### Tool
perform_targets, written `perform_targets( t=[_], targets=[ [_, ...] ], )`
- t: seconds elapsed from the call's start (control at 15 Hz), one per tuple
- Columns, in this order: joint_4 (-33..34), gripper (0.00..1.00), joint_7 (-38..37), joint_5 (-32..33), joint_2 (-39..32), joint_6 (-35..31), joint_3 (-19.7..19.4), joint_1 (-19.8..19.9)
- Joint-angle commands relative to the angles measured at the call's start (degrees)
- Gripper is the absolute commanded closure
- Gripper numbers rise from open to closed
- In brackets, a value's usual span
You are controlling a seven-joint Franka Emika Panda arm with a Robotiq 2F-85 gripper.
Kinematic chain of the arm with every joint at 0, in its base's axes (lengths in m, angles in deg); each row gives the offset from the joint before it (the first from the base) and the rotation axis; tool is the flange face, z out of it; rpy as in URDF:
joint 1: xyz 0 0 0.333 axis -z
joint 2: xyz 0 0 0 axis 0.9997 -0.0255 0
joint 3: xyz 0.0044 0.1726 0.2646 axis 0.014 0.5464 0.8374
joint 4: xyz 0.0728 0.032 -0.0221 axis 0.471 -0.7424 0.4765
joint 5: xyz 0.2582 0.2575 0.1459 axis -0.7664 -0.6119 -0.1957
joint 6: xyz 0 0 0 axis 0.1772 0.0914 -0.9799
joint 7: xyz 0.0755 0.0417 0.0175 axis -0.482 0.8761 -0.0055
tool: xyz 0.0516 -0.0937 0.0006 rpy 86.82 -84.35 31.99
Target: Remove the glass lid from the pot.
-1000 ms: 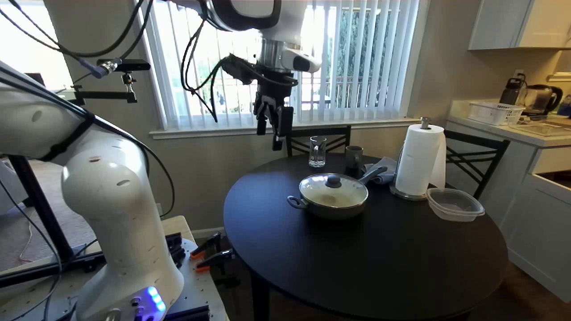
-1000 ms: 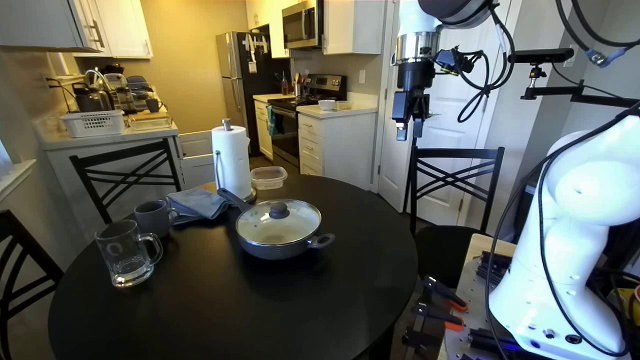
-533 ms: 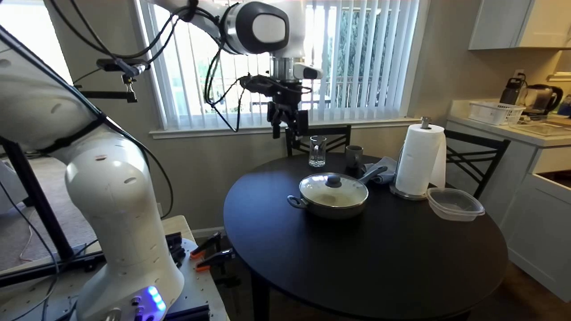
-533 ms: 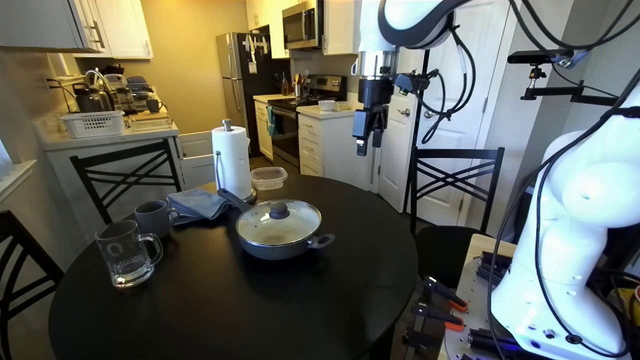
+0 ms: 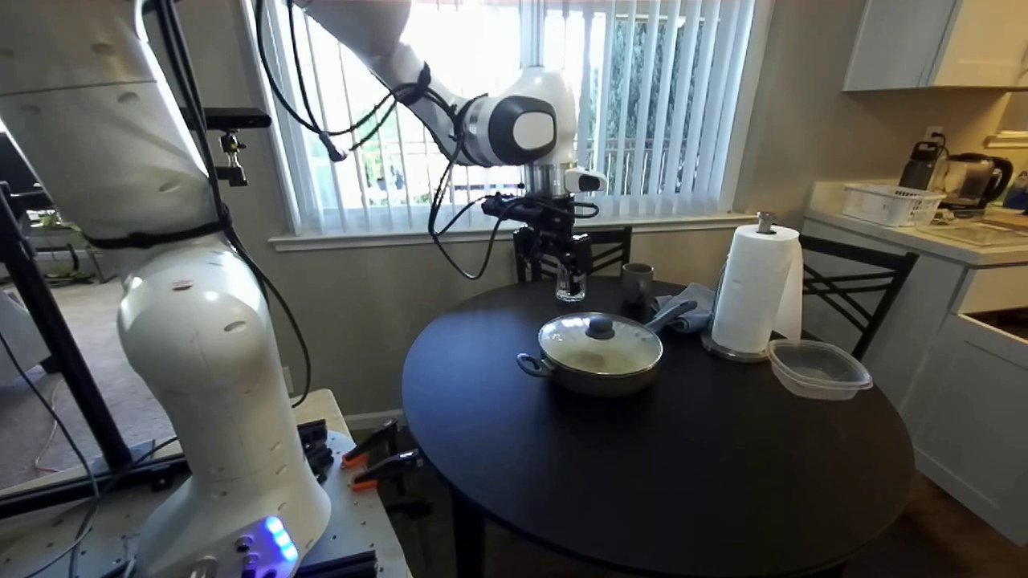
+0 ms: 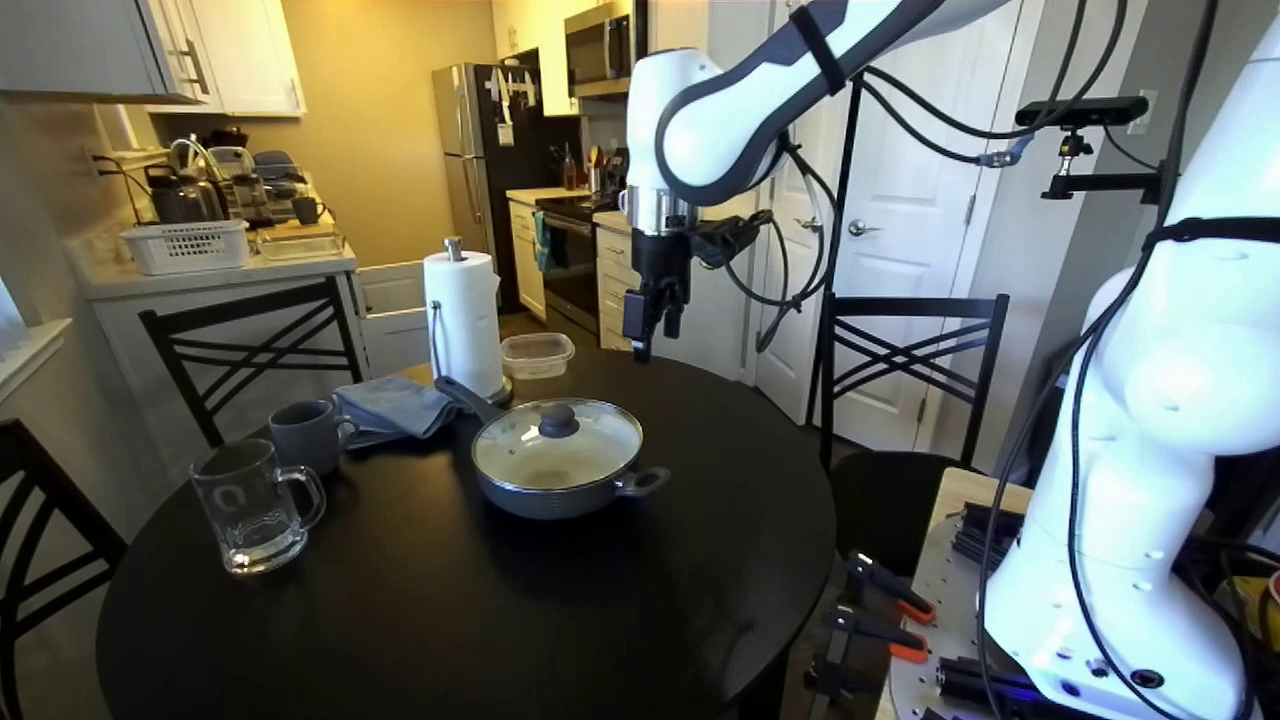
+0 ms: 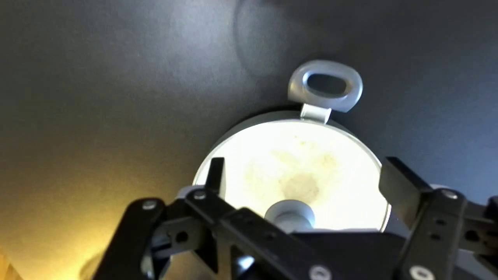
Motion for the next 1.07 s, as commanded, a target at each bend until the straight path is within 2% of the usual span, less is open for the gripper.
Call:
perform_targets(
  t=[0.0,0.27,0.33,0.53,0.87,1.0],
  targets=[
    [5.8,0.00,-2.6,2.1,-7.9,-4.8,1.0,-0.4],
    [10.1,0.00,-2.3,1.7,-13.7,-4.7,1.4,-1.5],
    [8.0,0.00,-0.8,0.8,-11.2,-4.3,1.1,-1.3],
    [9.9,0.00,-0.8,0.8,-13.7,-4.3,1.2,-1.5],
    [10.1,0.00,-0.9,0.8,-13.9,-4.4,1.2,-1.5],
    [11.7,0.00,1.6,-0.5,-16.9,-5.9,1.3,-1.1]
  ],
)
